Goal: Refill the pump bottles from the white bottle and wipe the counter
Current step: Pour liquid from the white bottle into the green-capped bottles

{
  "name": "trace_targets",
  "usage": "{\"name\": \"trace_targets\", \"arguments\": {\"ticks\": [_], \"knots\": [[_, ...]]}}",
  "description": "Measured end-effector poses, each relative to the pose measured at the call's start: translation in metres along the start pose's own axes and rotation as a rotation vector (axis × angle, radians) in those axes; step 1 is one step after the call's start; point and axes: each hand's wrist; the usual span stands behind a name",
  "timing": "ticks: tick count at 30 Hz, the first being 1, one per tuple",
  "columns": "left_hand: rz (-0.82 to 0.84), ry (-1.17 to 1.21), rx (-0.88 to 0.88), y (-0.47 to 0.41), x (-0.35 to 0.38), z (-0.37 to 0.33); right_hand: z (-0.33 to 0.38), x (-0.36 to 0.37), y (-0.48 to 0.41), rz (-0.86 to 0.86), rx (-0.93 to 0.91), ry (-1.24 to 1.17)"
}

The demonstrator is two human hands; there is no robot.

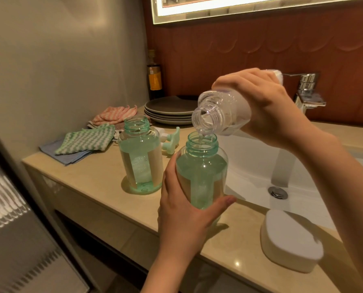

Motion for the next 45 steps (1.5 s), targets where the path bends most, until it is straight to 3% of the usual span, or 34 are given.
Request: {"name": "trace_targets", "arguments": {"ticks": [45], "knots": [[0.006, 0.015, 0.021, -0.0002, 0.0, 0.0053, 0.0004, -0.001, 0.0004, -0.008, -0.005, 0.008]]}}
Point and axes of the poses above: each hand's wrist, its own y-axis away from the middle knuckle, its own x-axis out of the palm, z = x × y, and after that the axes turned 7 degrees about z, right-handed
